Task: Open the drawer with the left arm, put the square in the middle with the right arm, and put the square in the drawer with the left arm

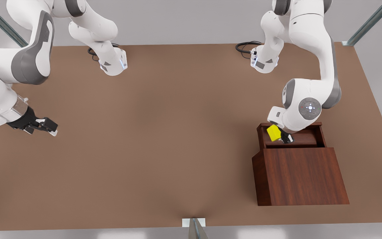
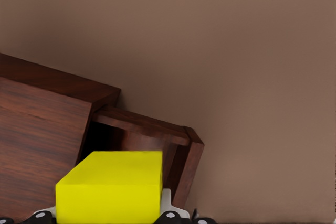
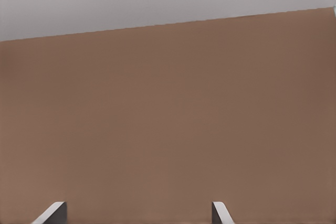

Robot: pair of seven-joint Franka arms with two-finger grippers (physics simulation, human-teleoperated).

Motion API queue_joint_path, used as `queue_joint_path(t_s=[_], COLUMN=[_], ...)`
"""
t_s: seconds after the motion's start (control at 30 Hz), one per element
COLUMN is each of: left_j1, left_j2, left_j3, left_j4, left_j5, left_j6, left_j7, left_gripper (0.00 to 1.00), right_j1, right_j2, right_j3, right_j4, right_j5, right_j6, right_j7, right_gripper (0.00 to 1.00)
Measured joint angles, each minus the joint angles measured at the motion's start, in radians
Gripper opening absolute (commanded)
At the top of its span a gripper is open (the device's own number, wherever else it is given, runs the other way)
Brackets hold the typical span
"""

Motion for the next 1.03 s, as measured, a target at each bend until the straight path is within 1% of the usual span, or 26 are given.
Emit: queue_joint_path(t_s=[0.2,0.23,0.27,0.47,0.5,0.6,0.63,0.7,0.73,0.77,0.83,0.87,0.9,0.93,0.97,1.03], left_j1=[0.079,0.082,0.086,0.083,0.083,0.083,0.082,0.085,0.133,0.256,0.401,0.489,0.548,0.571,0.576,0.574], left_j2=[0.066,0.075,0.081,0.09,0.08,0.03,0.029,0.029,0.029,0.028,0.002,-0.008,-0.011,-0.013,-0.021,-0.023], left_j3=[0.009,0.01,0.011,0.015,0.016,0.016,0.016,0.014,-0.03,-0.182,-0.389,-0.492,-0.565,-0.588,-0.592,-0.592], left_j4=[-0.002,-0.003,-0.004,-0.007,0.009,0.086,0.146,0.235,0.275,0.318,0.322,0.32,0.318,0.315,0.309,0.308], left_j5=[-0.005,-0.006,-0.007,-0.009,-0.01,-0.011,-0.012,-0.012,-0.013,-0.01,0.021,0.044,0.071,0.093,0.111,0.135], left_j6=[0.01,0.003,0.002,-0.031,-0.095,-0.195,-0.238,-0.276,-0.269,-0.254,-0.167,-0.164,-0.164,-0.145,-0.114,-0.115], left_j7=[0.095,0.095,0.095,0.044,-0.167,-0.56,-0.727,-0.87,-0.936,-1.03,-1.139,-1.169,-1.186,-1.188,-1.19,-1.19], left_gripper=[0.73,0.93,1.0,1.0,1.0,1.0,1.0,1.0,1.0,1.0,1.0,1.0,1.0,1.0,1.0,1.0], right_j1=[0.006,0.003,0.0,0.003,0.005,0.007,0.005,0.007,0.006,0.004,0.009,0.01,0.01,0.009,0.01,0.011], right_j2=[-0.005,-0.006,-0.006,-0.006,-0.006,-0.006,-0.006,-0.006,-0.006,-0.005,-0.005,-0.005,-0.005,-0.005,-0.005,-0.005], right_j3=[0.002,0.0,0.0,0.0,0.0,0.0,0.0,0.0,0.0,0.0,0.002,0.002,0.002,0.002,0.002,0.002], right_j4=[0.0,0.001,0.001,0.001,0.0,0.0,0.0,0.0,0.0,0.0,0.0,0.0,0.0,0.0,0.0,0.0], right_j5=[-0.011,-0.012,-0.012,-0.011,-0.011,-0.012,-0.012,-0.012,-0.012,-0.012,-0.011,-0.011,-0.011,-0.011,-0.011,-0.011], right_j6=[-0.004,-0.004,-0.004,-0.006,-0.006,-0.006,-0.004,-0.004,-0.004,-0.004,-0.004,-0.004,-0.004,-0.004,-0.004,-0.004], right_j7=[0.0,0.0,0.0,0.0,0.0,0.0,0.0,0.0,0.0,0.0,0.0,0.0,0.0,0.0,0.001,0.002], right_gripper=[1.0,1.0,1.0,1.0,1.0,1.0,1.0,1.0,1.0,1.0,1.0,1.0,1.0,1.0,1.0,1.0])
